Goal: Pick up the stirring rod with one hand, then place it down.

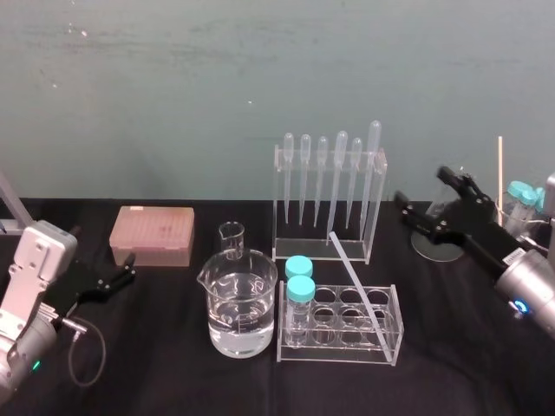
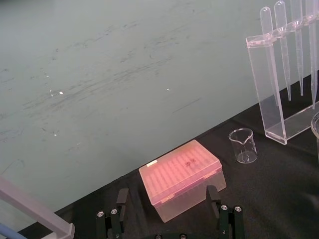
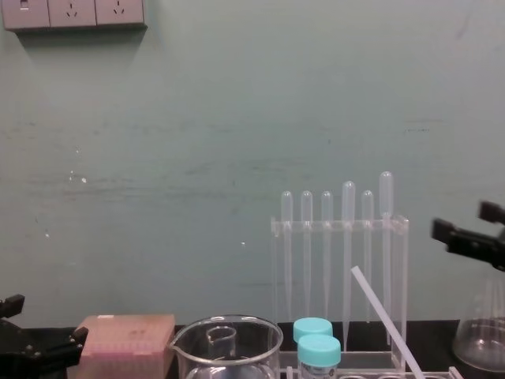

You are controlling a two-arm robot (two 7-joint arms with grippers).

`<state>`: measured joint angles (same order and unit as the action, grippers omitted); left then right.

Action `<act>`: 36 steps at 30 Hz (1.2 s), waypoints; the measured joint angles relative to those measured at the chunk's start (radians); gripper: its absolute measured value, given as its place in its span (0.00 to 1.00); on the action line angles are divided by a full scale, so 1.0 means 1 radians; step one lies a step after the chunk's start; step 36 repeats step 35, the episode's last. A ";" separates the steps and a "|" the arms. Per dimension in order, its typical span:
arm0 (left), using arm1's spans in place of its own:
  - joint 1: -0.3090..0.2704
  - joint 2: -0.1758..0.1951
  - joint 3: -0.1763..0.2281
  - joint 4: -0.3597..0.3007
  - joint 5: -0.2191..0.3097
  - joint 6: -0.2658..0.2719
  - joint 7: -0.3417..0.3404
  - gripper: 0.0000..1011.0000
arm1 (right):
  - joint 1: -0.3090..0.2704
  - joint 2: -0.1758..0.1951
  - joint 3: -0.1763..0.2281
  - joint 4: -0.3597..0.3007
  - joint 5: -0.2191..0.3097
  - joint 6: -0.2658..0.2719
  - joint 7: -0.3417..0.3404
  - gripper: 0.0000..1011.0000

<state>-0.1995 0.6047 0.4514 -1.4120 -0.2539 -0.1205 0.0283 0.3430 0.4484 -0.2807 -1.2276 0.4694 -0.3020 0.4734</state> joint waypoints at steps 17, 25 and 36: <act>0.000 0.000 0.000 0.000 0.000 0.000 0.000 0.99 | -0.048 0.019 0.020 -0.015 -0.045 0.202 -0.112 0.99; 0.000 0.000 0.000 0.000 0.000 0.000 0.000 0.99 | -0.046 0.019 0.019 -0.014 -0.045 0.193 -0.112 0.99; 0.000 0.000 0.000 0.000 0.000 0.000 0.000 0.99 | -0.044 0.019 0.018 -0.014 -0.044 0.187 -0.110 0.99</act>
